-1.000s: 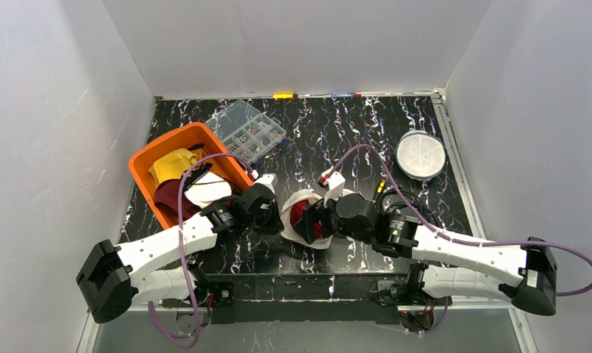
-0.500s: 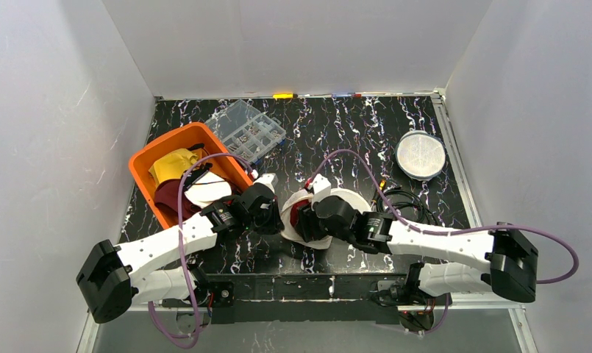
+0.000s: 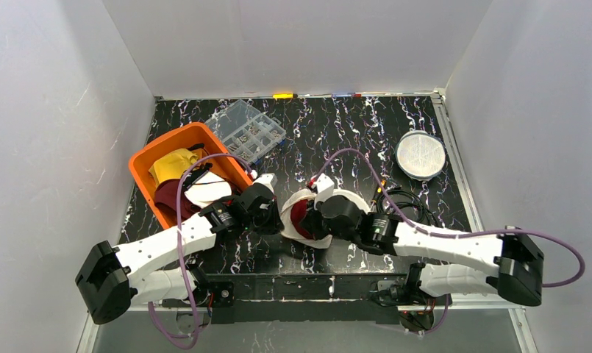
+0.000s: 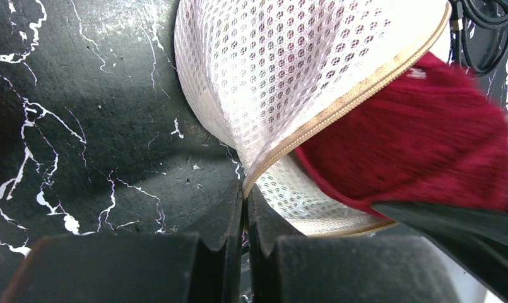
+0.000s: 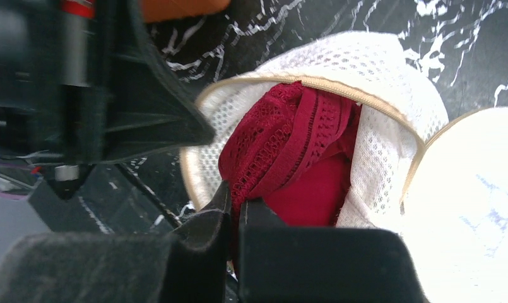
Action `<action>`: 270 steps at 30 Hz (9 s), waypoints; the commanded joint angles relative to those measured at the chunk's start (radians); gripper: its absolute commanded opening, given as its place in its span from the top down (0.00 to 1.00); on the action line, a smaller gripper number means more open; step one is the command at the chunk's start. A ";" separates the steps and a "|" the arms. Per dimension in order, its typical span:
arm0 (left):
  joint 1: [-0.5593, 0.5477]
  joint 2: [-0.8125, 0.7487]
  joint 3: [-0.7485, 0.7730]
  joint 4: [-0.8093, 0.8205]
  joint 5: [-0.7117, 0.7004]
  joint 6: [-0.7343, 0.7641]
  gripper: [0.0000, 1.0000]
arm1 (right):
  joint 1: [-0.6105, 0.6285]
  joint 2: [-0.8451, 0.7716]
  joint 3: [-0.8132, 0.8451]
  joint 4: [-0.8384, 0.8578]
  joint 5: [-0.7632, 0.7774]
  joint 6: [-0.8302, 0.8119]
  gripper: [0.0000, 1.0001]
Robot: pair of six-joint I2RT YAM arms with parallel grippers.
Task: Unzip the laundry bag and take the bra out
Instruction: Pick up the bra from the laundry bag, then place the bra in the bin.
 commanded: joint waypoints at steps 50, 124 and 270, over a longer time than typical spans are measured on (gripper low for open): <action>0.082 0.002 0.727 -0.268 0.366 0.069 0.02 | 0.013 -0.492 0.099 -0.024 0.161 -1.355 0.99; 0.328 -0.159 0.599 -0.240 -0.047 0.034 1.00 | 0.478 -0.074 0.745 -0.132 -0.173 -0.657 0.01; -0.091 0.031 0.058 -0.099 -0.190 -0.156 0.53 | 0.038 -0.019 -0.051 -0.034 0.037 -0.029 0.36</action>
